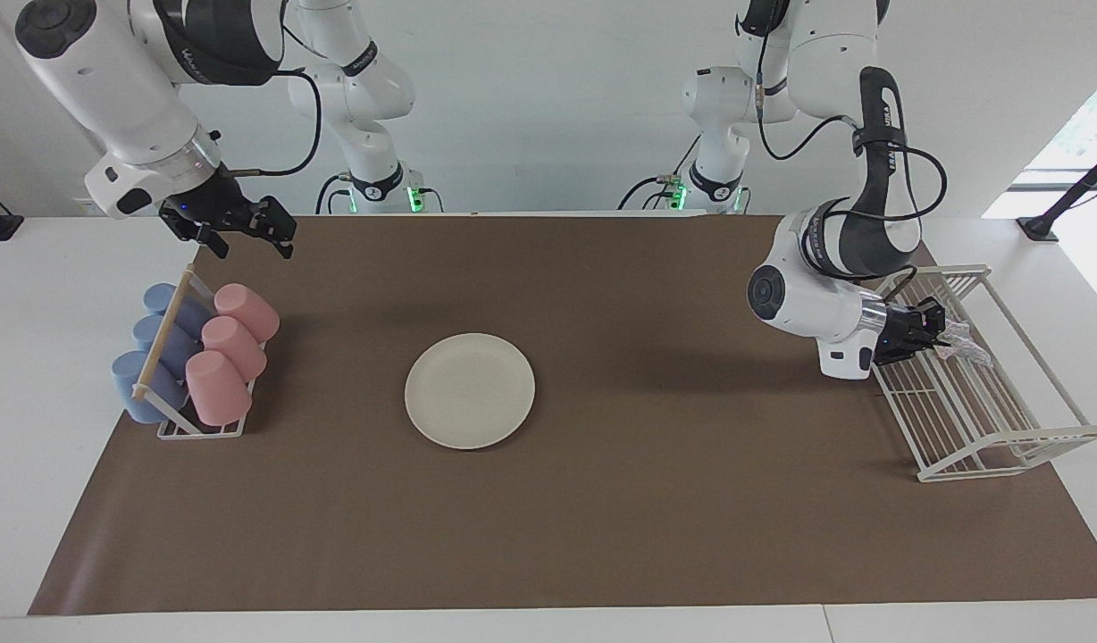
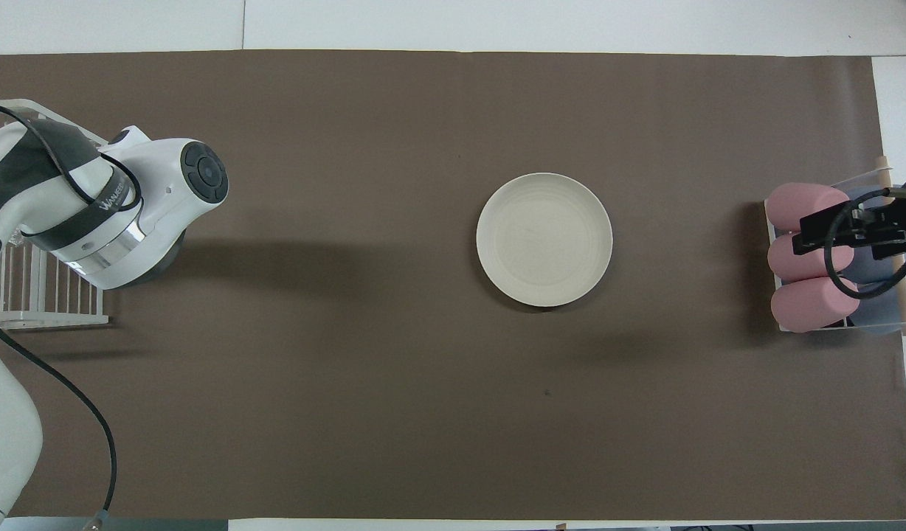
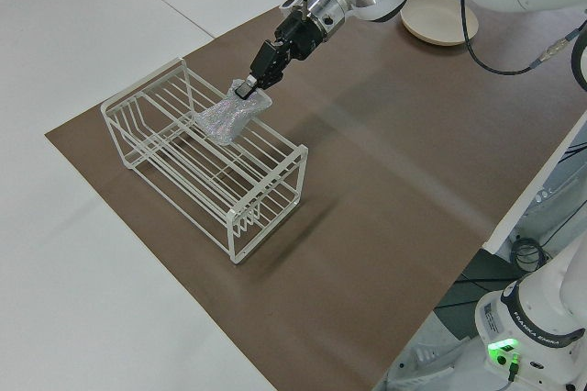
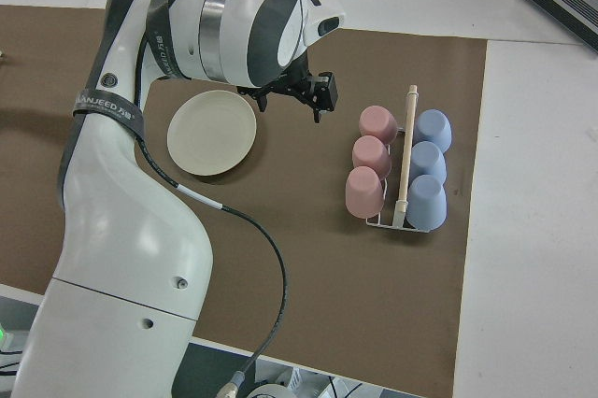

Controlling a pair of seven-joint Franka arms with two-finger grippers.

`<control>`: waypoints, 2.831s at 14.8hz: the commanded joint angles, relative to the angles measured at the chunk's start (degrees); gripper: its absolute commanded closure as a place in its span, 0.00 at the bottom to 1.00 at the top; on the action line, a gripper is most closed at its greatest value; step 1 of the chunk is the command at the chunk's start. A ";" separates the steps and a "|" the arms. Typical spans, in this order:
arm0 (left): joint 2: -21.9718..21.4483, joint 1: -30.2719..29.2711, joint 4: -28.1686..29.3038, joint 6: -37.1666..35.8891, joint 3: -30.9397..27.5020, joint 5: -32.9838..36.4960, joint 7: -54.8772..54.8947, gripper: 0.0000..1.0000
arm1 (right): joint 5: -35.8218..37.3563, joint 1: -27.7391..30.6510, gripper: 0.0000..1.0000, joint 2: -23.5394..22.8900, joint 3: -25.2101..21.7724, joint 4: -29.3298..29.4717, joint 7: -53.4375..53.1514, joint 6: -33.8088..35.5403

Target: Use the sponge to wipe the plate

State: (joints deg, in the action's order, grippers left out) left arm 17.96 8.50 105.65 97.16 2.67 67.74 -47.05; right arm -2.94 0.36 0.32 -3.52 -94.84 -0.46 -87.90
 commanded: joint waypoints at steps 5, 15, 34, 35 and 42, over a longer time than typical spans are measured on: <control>-0.38 -0.24 -0.18 0.23 0.40 0.73 -0.59 0.00 | 0.65 -0.19 0.00 0.73 0.09 -0.17 0.55 0.63; -3.37 -0.67 -6.23 0.58 0.67 -15.40 6.86 0.00 | 0.65 -0.28 0.00 0.82 0.09 -0.17 -1.04 0.80; -19.63 -6.83 -13.44 -12.86 -0.39 -71.15 33.51 0.00 | 0.65 -0.19 0.00 0.82 0.09 -0.17 -1.04 0.80; -19.46 -5.87 -14.23 -13.31 -0.48 -71.08 34.21 0.00 | 0.65 -0.28 0.00 0.82 0.09 -0.17 -1.04 0.80; -19.28 -1.82 -13.98 -12.26 -3.29 -69.58 41.86 0.00 | 0.65 -0.19 0.00 0.82 0.09 -0.17 -1.04 0.80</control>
State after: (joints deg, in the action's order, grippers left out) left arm -1.61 5.50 92.30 85.54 0.51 -2.22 -6.58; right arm -2.94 0.11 0.40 -3.51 -94.84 -0.64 -87.90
